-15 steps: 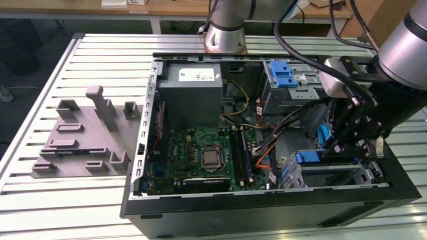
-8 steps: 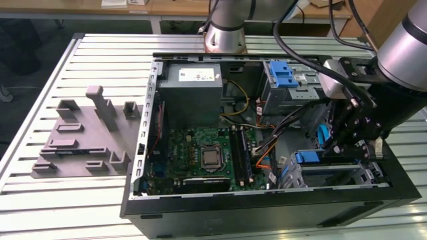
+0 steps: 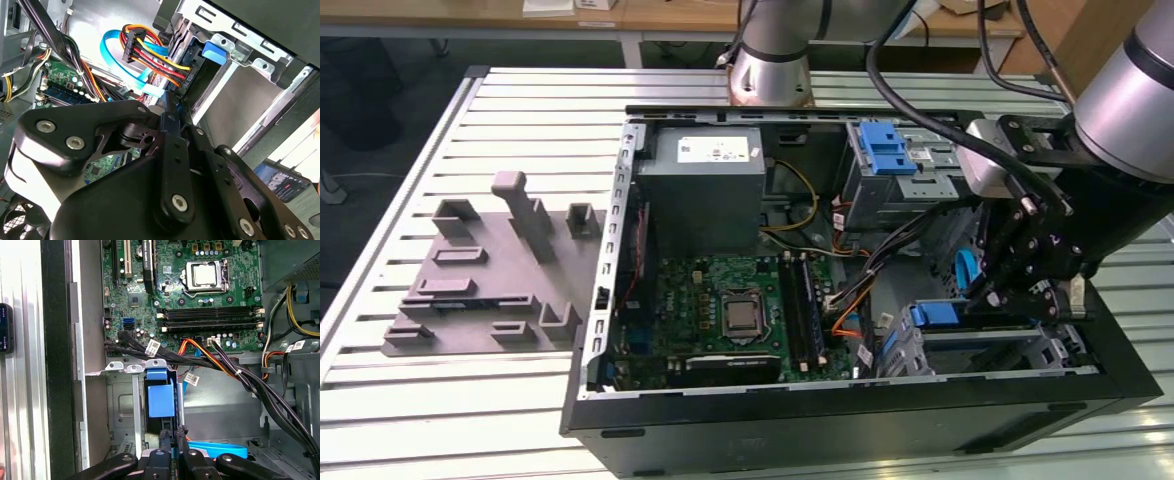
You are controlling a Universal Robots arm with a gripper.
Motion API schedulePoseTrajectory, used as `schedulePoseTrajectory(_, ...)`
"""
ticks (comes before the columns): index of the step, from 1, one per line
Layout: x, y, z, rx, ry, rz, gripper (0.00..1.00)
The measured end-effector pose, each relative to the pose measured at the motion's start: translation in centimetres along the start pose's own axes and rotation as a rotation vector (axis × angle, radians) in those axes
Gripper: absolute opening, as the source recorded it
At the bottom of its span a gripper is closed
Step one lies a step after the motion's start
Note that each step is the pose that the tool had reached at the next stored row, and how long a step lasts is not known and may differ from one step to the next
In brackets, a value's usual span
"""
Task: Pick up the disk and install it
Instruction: 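Insert the second disk wire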
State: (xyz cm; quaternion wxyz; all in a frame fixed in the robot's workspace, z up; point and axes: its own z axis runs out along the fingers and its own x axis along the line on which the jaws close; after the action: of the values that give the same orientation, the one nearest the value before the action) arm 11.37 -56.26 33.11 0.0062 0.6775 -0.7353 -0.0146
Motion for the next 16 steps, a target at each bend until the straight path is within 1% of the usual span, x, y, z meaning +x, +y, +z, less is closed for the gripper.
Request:
schedulePoseTrajectory(4, 0.00, 0.00, 0.03, 0.0000, -0.0005, 0.000, 0.17)
schedulePoseTrajectory(5, 0.00, -0.01, 0.02, 0.0000, -0.0004, 0.000, 0.23)
schedulePoseTrajectory(16, 0.00, -0.02, 0.00, 0.0000, 0.0000, 0.000, 0.23)
